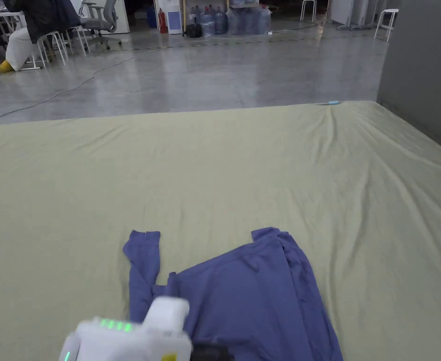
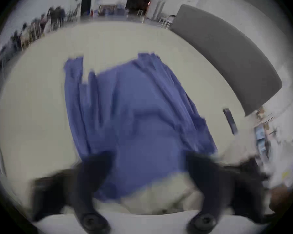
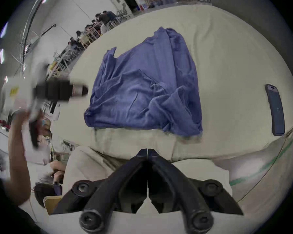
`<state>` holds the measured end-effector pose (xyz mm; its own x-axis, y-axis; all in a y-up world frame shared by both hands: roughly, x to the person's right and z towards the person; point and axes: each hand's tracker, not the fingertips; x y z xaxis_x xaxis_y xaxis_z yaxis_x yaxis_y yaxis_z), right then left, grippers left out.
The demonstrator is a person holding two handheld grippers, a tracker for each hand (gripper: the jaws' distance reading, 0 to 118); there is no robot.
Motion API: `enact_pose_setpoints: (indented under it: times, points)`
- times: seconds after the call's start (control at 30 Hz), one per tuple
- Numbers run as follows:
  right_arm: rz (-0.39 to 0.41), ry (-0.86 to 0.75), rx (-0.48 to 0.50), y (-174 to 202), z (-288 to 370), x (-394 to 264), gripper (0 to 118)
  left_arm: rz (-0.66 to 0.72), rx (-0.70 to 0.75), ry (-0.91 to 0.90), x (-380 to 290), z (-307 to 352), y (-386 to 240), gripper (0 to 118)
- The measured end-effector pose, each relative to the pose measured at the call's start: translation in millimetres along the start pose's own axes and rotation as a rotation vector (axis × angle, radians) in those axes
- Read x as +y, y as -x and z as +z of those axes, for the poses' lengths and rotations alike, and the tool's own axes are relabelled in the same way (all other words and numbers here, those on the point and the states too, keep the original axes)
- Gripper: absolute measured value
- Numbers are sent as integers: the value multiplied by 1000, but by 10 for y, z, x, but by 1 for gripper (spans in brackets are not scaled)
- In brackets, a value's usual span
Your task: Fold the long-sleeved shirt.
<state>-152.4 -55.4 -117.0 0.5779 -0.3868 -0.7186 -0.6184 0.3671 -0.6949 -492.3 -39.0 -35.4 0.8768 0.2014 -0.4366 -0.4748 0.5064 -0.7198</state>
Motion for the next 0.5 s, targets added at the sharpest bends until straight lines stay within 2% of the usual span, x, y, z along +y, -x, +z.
enact_pose_setpoints:
  times: [0.03, 0.07, 0.13, 0.2, 0.3, 0.33, 0.37, 0.4, 0.43, 0.47, 0.5]
  points:
    - [-9, -5, 7, 13, 25, -14, 0, -48, 21, -121, 333, -41, 129, 115]
    - [-19, -3, 14, -59, -3, 72, 0, -35, 59, -32, 576, -213, 235, 115]
    - [-30, 1, 22, -67, 7, 49, 0, -23, 162, 17, 904, -601, 339, 115]
    - [-51, 10, 1, -154, -42, 63, 0, 2, 183, 108, 1184, -965, 550, 115]
    - [-84, 24, -19, -246, -52, 48, 0, 33, 242, 160, 1237, -1420, 706, 111]
    - [-91, 29, -24, -280, -64, 56, 0, 25, 270, 151, 1255, -1488, 750, 102]
    - [-94, 33, -31, -307, -70, 69, 0, 13, 288, 149, 1245, -1546, 757, 74]
    - [-98, 37, -41, -328, -75, 89, 0, -10, 302, 171, 1243, -1594, 784, 40]
    - [-100, 38, -48, -345, -78, 112, 0, -42, 321, 196, 1229, -1632, 793, 15]
    - [-101, 38, -53, -358, -91, 135, 0, -90, 348, 241, 1201, -1673, 773, 7]
    - [-102, 37, -59, -368, -101, 175, 0, -147, 346, 260, 1148, -1675, 757, 4]
